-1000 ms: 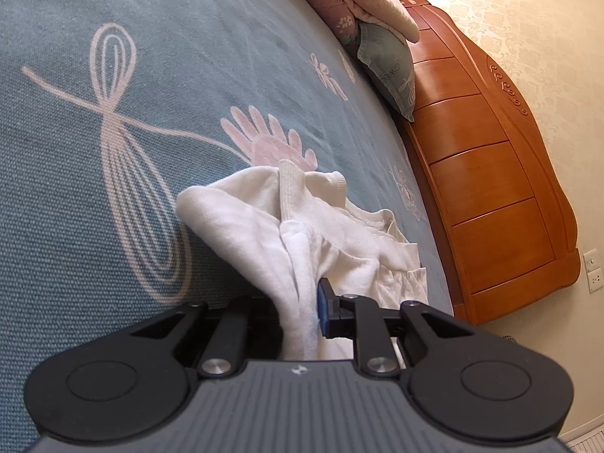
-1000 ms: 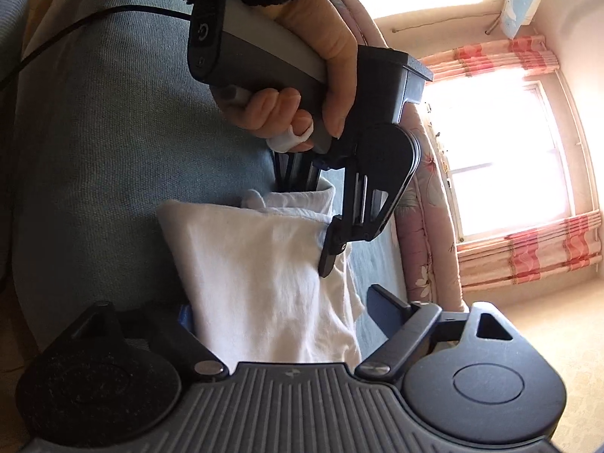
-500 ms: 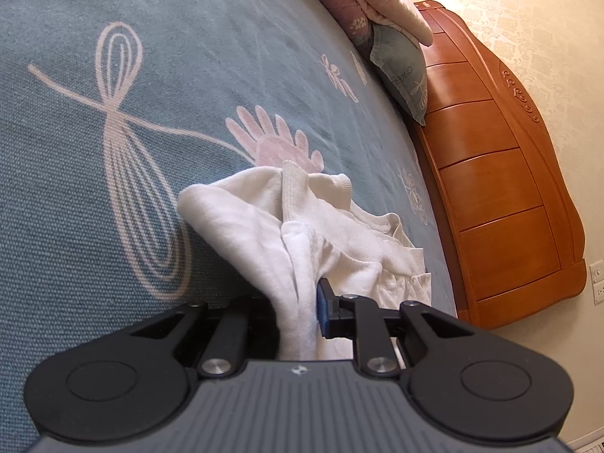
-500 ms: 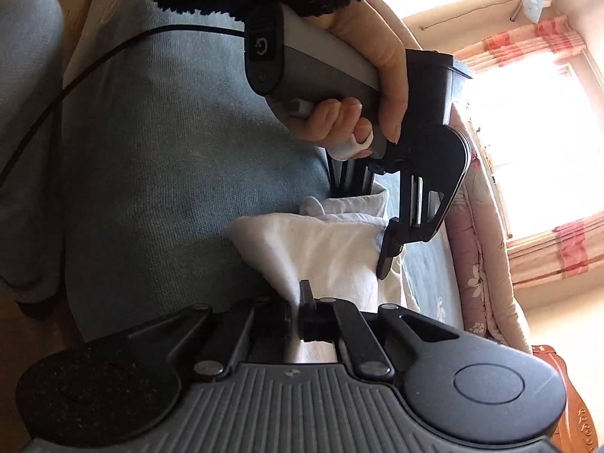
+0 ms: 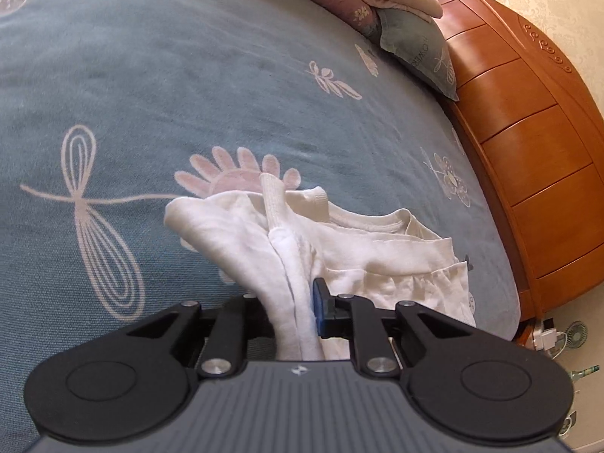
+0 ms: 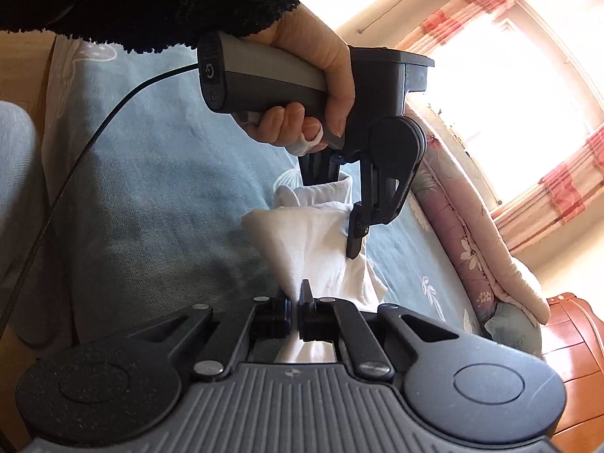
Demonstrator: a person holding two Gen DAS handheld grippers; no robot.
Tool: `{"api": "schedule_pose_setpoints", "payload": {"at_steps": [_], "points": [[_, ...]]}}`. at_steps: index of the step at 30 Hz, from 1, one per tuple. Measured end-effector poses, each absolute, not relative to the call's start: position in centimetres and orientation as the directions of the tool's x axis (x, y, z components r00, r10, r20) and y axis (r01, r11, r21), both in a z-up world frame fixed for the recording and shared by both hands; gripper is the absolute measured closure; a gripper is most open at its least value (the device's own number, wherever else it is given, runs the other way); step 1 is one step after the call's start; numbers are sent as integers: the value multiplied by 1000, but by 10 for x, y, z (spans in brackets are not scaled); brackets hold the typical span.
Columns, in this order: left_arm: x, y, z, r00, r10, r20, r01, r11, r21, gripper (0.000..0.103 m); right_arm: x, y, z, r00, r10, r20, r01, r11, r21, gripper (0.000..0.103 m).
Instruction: Fold clothes
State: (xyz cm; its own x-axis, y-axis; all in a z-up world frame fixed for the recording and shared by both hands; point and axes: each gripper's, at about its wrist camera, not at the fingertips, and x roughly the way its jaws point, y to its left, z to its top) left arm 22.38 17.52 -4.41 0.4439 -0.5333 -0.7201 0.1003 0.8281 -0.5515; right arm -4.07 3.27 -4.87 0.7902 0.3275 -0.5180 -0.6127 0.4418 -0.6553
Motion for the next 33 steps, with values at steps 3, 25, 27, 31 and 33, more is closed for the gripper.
{"api": "schedule_pose_setpoints", "payload": {"at_steps": [3, 25, 27, 31, 33], "points": [[223, 153, -20, 454, -482, -749, 116, 866, -487, 88, -42, 15, -36, 800, 343, -492, -599, 497, -628, 97], [238, -60, 37, 439, -257, -861, 245, 956, -161, 88, -18, -190, 2, 762, 442, -473, -537, 840, -80, 97], [241, -77, 32, 426, -250, -869, 266, 953, -144, 88, -14, -205, 0, 757, 448, -476, -522, 853, -28, 97], [246, -108, 22, 401, -232, -886, 300, 947, -113, 88, -9, -226, -6, 755, 444, -482, -493, 869, 27, 97], [248, -122, 16, 393, -221, -893, 315, 944, -95, 88, -7, -236, -9, 755, 441, -485, -478, 877, 54, 97]]}}
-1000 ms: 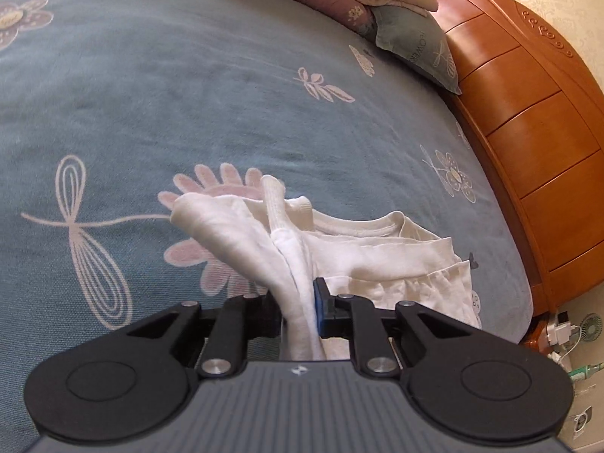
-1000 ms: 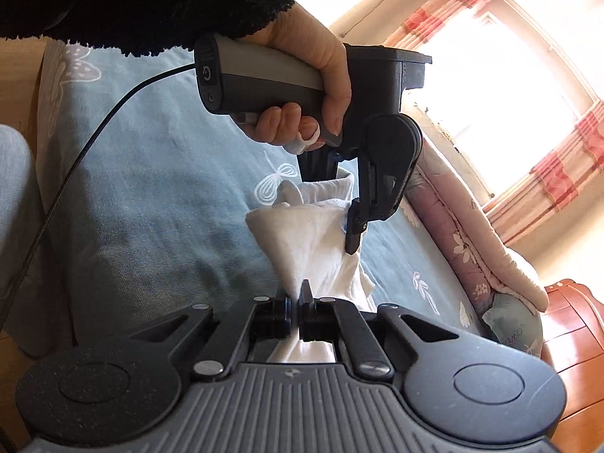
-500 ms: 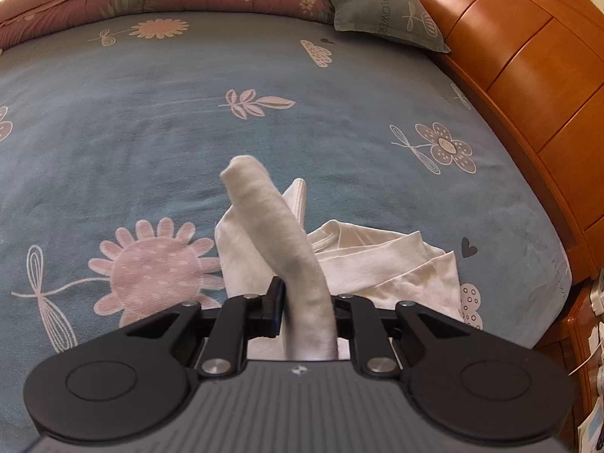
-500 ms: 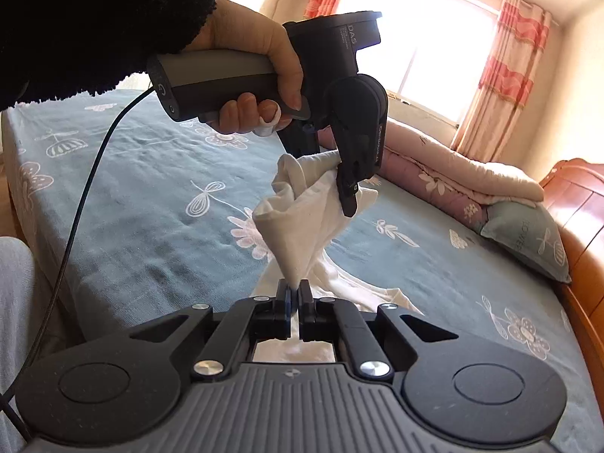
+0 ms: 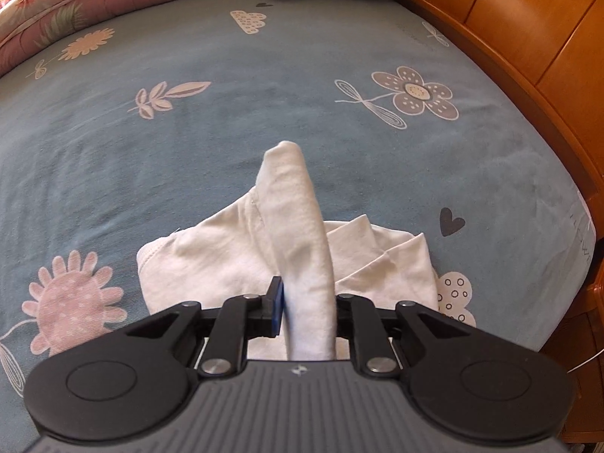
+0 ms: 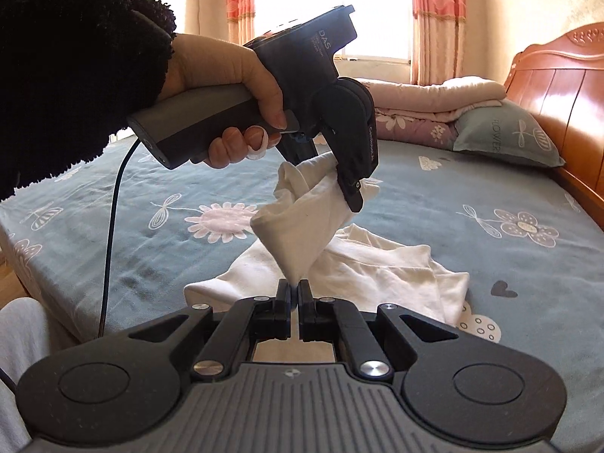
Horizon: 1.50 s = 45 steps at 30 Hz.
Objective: Fold clothes
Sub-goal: 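Fold the grasped edge over the bundle with both grippers and open them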
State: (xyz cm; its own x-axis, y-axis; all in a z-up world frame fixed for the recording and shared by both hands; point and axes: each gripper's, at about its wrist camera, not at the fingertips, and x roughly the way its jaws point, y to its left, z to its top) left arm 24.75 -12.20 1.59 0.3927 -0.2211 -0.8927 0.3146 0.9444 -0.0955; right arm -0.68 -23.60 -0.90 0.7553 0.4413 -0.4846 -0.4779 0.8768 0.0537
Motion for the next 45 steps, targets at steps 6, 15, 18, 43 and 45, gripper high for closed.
{"api": "schedule_pose_setpoints", "payload": {"at_steps": [6, 15, 18, 43, 45], "points": [[248, -160, 1, 386, -166, -907, 375, 927, -10, 88, 1, -267, -20, 745, 443, -499, -430, 890, 149, 97], [245, -204, -18, 385, -103, -917, 455, 885, 92, 88, 5, -294, -37, 724, 456, -517, -374, 890, 261, 97], [245, -216, -24, 387, -80, -919, 471, 874, 122, 87, 7, -302, -42, 719, 455, -526, -351, 890, 290, 97], [175, -147, 11, 523, -317, -791, 554, 832, 33, 35, 7, -357, -45, 767, 455, -453, -210, 845, 492, 44], [150, -126, 11, 556, -301, -775, 551, 832, 72, 33, 10, -356, -41, 771, 454, -447, -216, 846, 487, 44]]}}
